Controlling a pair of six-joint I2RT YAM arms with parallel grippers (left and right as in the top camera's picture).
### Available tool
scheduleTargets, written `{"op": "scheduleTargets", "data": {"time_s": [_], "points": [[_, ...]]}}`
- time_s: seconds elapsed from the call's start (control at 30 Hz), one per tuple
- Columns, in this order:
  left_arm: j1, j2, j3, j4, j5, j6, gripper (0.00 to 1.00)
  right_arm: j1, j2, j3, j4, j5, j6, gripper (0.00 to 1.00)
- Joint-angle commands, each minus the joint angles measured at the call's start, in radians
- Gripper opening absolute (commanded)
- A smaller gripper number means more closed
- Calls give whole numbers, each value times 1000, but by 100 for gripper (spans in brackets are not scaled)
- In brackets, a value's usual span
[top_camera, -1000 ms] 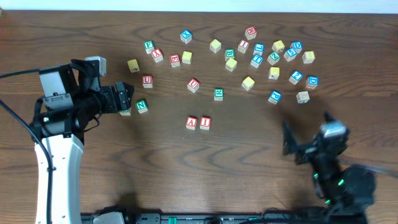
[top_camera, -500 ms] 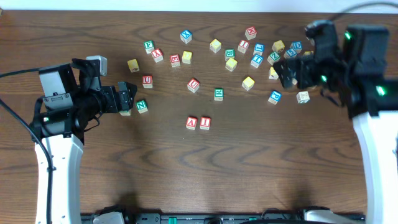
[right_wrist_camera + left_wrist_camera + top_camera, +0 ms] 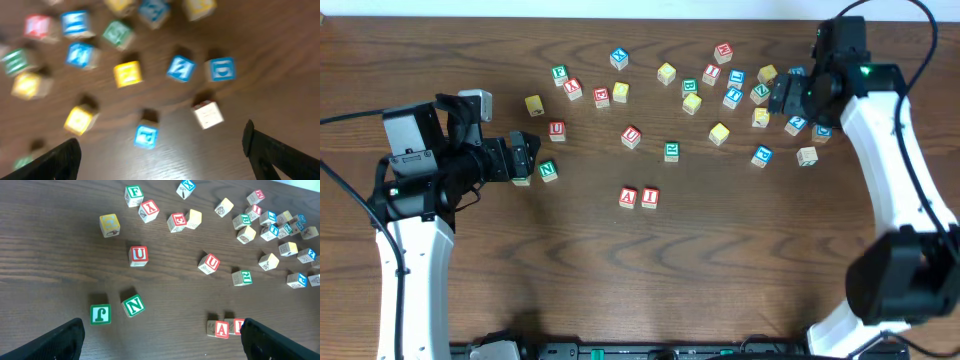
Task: Spell out AI2
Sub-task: 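Move the right gripper forward over the blue-lettered 2 block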
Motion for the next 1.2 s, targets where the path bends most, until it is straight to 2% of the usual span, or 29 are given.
{"op": "scheduleTargets", "data": {"time_s": [0.0,0.27,0.43,0.7,1.17], "points": [[4,-1,16,2,13,13,98,18,57,63,-8,148,137,99],[4,0,16,2,13,13,98,22,159,72,-13,211,288,99],[4,0,16,1,13,13,98,28,200,72,-73,304,386,99],[4,0,16,-2,13,13,98,33,235,72,-56,297,423,97],[4,0,16,-1,1,14,98,38,301,73,22,204,395,96]]}}
